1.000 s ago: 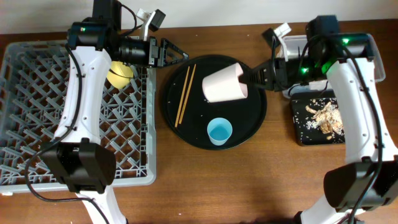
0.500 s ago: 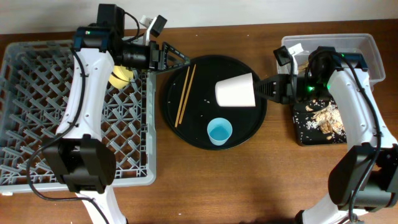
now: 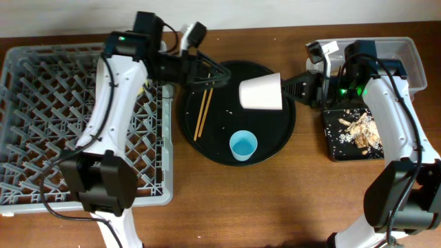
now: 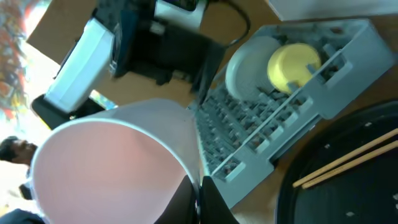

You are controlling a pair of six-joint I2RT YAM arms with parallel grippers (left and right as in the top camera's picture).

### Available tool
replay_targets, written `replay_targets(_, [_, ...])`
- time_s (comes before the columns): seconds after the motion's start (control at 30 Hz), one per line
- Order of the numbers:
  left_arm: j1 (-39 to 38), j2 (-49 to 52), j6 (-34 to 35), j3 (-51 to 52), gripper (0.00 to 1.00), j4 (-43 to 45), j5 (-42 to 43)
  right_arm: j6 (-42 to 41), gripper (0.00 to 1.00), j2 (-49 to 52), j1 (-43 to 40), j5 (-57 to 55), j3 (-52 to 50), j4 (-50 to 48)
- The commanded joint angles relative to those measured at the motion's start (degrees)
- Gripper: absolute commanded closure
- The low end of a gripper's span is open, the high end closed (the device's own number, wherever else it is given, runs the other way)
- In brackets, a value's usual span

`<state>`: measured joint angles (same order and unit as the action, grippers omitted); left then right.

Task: Sort waste into correct bins and load items into the dishwasher rack
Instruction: 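Carry pink cup with right gripper toward the left gripper, then grasp the pink cup with the left gripper, release right gripper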

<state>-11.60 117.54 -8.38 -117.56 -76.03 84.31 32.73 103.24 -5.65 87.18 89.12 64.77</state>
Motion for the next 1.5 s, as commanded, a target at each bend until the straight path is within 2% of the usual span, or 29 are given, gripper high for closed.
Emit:
replay_targets(0.0, [-2.3, -0.2, -2.0, 0.3, 0.24, 0.1, 0.1, -11.5, 0.96, -0.2, 0.0, 1.7, 0.2, -7.5])
replay_targets(0.23, [-2.7, -0.2, -2.0, 0.3, 0.24, 0.4, -0.5, -22.4, 0.96, -0.2, -0.1, 1.7, 0.2, -19.8])
replay_targets(0.53, [-5.1, -0.2, -2.0, 0.3, 0.24, 2.6, 0.5, -22.6, 0.96, -0.2, 0.5, 1.7, 0.2, -20.1])
replay_targets(1.23, [-8.9, -0.2, -0.3, 0.3, 0.25, 15.1, 0.2, -22.8, 0.96, -0.2, 1.8, 1.7, 0.2, -21.3])
replay_targets(1.4, [-8.9, -0.2, -0.3, 0.3, 0.25, 17.5, -3.9, -22.8, 0.96, -0.2, 1.8, 1.7, 0.2, -21.3])
replay_targets(1.47, [-9.0, -0.2, -0.3, 0.3, 0.32, 19.7, -4.9, -22.8, 0.96, -0.2, 1.8, 1.7, 0.2, -21.3])
